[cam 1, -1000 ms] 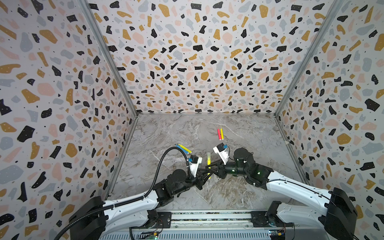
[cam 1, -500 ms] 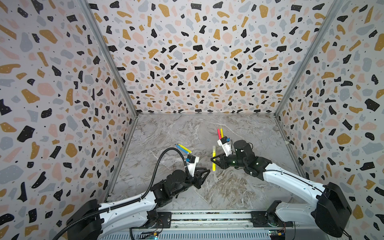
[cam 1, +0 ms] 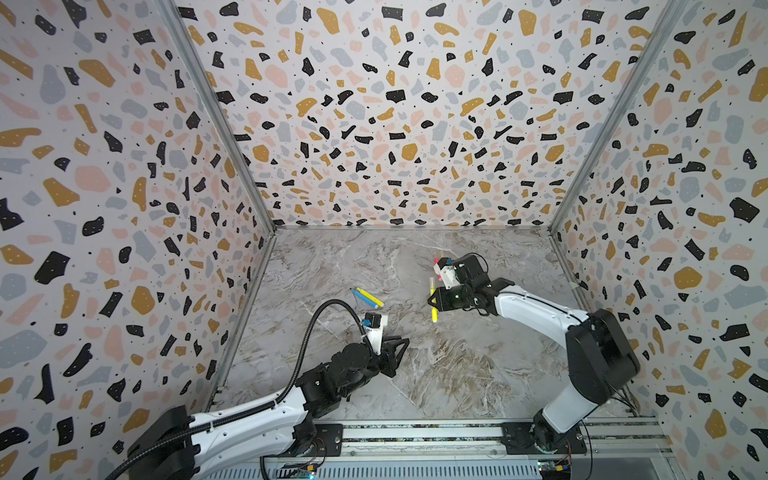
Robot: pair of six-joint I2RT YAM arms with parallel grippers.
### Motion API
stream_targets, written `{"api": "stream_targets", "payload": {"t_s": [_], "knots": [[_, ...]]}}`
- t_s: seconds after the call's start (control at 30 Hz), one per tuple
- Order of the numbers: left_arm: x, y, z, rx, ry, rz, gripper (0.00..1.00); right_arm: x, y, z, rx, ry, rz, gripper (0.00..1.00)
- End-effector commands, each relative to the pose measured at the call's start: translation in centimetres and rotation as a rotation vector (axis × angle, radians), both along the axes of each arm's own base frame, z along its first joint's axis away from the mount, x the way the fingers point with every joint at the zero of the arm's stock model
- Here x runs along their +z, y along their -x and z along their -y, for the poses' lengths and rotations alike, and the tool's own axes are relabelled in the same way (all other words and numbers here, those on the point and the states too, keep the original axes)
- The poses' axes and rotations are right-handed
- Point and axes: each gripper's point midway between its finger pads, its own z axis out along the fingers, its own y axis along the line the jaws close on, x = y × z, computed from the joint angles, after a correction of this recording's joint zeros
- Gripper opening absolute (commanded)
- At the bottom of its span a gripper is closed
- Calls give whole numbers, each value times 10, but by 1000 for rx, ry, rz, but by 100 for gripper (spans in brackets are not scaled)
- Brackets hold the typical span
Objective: Insert the pens into the pen caps
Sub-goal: 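Carry the capped highlighter to the bundle with the right gripper while the left opens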
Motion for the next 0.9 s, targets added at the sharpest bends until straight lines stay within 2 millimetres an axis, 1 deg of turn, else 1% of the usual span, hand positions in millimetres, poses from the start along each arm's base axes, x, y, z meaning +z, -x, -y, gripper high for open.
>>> {"api": "stream_targets", "payload": {"t_s": [0.0,0.07,0.13,0.17,0.23,0.4,0.53,0.67,0.73,0.77,0.87], "knots": [[6,-2,-6,31,16,18,30,-8,-26,3,7,116,4,6],[7,-2,-9,39,15,20,30,-15,-45,-2,2,163,2,6],[9,-1,-12,46,21,22,30,-16,-66,-8,-4,193,9,6],[8,-1,-14,50,22,22,30,-19,-73,-9,-9,208,2,6],[9,0,-17,57,27,23,30,-19,-90,-15,-17,228,9,6],[11,1,-22,68,28,27,30,-25,-123,-22,-38,267,10,7],[11,1,-26,81,27,32,30,-31,-144,-24,-56,310,30,8],[12,1,-29,90,36,35,30,-41,-159,-21,-77,334,24,9],[13,1,-30,93,43,38,30,-48,-166,-15,-93,344,20,9],[7,2,-32,94,22,25,30,-52,-167,-13,-98,348,16,10],[6,3,-35,102,22,24,30,-59,-172,-2,-122,368,8,12]]}}
